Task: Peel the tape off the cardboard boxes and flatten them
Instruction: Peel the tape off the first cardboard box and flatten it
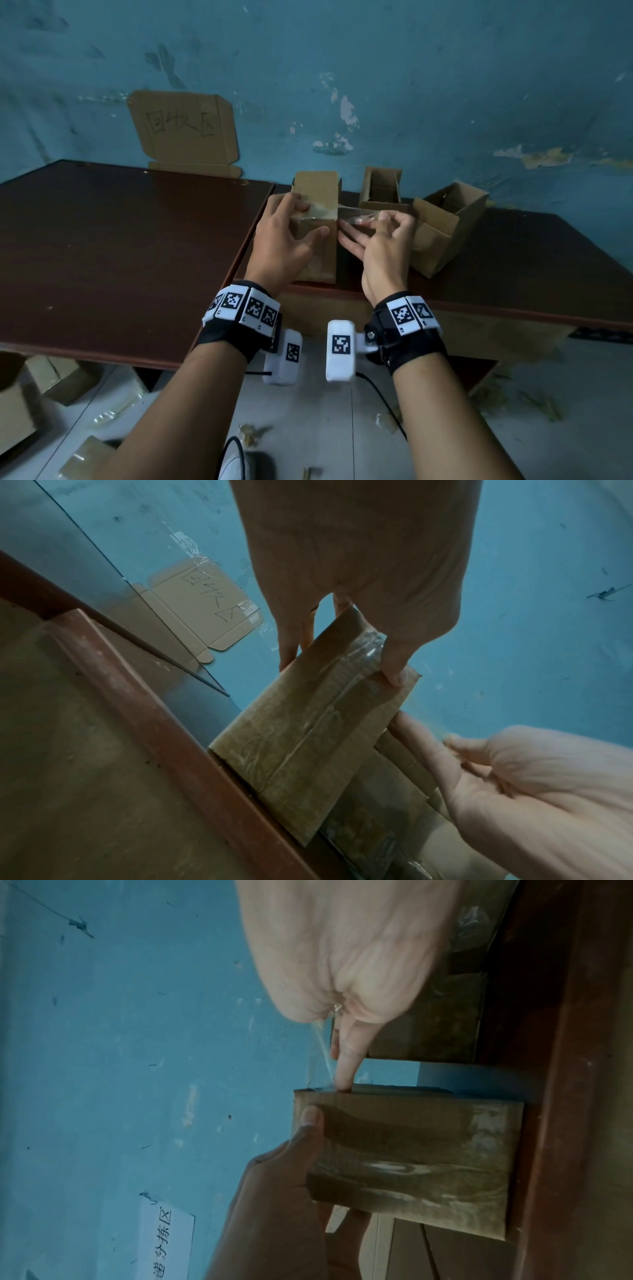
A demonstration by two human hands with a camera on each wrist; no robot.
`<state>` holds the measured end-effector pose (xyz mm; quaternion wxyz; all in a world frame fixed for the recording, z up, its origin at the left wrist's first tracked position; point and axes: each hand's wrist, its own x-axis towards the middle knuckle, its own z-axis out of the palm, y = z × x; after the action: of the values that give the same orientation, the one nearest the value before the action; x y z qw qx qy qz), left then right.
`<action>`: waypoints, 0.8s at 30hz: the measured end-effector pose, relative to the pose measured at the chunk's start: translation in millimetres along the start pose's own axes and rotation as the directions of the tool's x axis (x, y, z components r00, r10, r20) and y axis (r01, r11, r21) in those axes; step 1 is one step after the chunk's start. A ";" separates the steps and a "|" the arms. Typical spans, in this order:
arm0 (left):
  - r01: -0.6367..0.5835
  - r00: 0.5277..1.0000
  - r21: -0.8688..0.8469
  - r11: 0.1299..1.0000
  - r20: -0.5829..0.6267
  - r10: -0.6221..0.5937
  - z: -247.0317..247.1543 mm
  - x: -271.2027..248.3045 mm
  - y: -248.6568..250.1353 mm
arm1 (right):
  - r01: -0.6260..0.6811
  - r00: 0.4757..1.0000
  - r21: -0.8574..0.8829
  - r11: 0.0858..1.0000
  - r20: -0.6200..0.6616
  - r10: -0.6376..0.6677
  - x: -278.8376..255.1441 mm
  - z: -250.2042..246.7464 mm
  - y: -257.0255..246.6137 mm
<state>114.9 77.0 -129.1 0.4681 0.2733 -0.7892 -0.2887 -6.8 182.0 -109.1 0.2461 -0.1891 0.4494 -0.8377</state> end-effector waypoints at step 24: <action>0.106 0.989 -0.021 0.994 -0.105 -0.107 -10.0 -1.2 4.7 | -0.163 0.987 0.297 0.941 0.036 0.159 13.7 -11.2 0.5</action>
<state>123.6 79.0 -122.5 0.4953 0.3263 -0.7453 -0.3044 -23.7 181.2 -114.1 0.3419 -0.1172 0.3302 -0.8719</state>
